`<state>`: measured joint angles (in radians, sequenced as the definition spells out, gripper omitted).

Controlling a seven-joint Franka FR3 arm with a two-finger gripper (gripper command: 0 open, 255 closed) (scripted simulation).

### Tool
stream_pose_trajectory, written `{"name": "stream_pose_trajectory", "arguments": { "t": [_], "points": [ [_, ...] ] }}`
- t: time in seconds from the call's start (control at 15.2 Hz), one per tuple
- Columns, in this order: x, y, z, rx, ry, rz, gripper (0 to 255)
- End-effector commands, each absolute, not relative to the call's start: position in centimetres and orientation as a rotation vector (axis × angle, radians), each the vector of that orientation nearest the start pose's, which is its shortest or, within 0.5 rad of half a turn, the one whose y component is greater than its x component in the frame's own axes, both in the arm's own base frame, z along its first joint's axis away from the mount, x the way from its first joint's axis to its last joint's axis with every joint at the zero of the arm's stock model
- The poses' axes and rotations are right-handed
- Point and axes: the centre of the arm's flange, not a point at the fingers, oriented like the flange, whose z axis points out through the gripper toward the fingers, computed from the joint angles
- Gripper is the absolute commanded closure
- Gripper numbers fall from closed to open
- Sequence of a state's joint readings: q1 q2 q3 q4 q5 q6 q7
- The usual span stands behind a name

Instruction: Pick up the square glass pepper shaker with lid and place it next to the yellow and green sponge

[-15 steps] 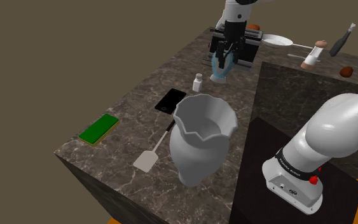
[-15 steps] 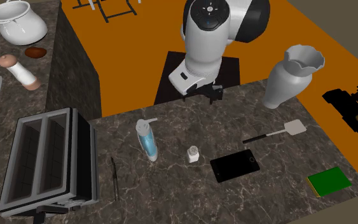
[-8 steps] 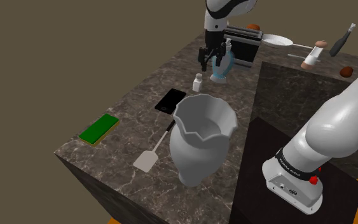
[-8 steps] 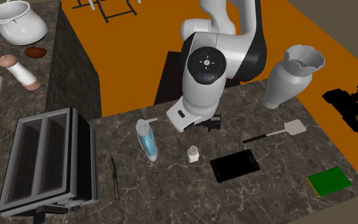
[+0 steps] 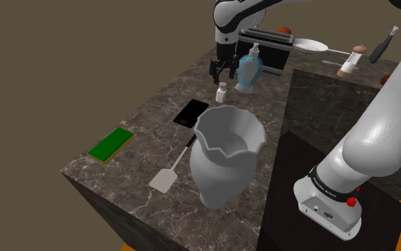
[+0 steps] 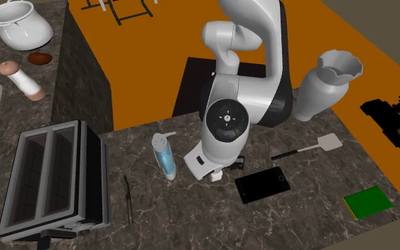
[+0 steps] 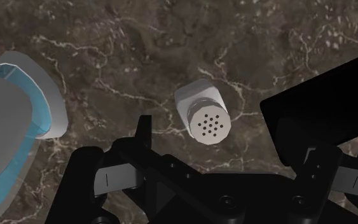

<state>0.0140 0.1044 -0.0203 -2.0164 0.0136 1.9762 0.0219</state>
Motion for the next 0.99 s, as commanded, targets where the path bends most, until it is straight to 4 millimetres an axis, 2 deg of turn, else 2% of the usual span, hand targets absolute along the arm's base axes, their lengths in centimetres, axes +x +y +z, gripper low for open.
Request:
{"name": "stream_pose_trajectory", "arguments": {
  "t": [0.0, 0.26, 0.73, 0.79, 0.92],
  "points": [
    [55.7, -0.3, 37.9, -3.124, 0.055, 0.225, 0],
    [55.4, -0.2, 36.0, -3.124, 0.055, 0.225, 0],
    [55.4, -0.2, 36.0, -3.124, 0.055, 0.225, 0],
    [55.4, -0.2, 36.0, -3.124, 0.055, 0.225, 255],
    [55.4, -0.2, 36.0, -3.124, 0.055, 0.225, 255]
  ]
}}
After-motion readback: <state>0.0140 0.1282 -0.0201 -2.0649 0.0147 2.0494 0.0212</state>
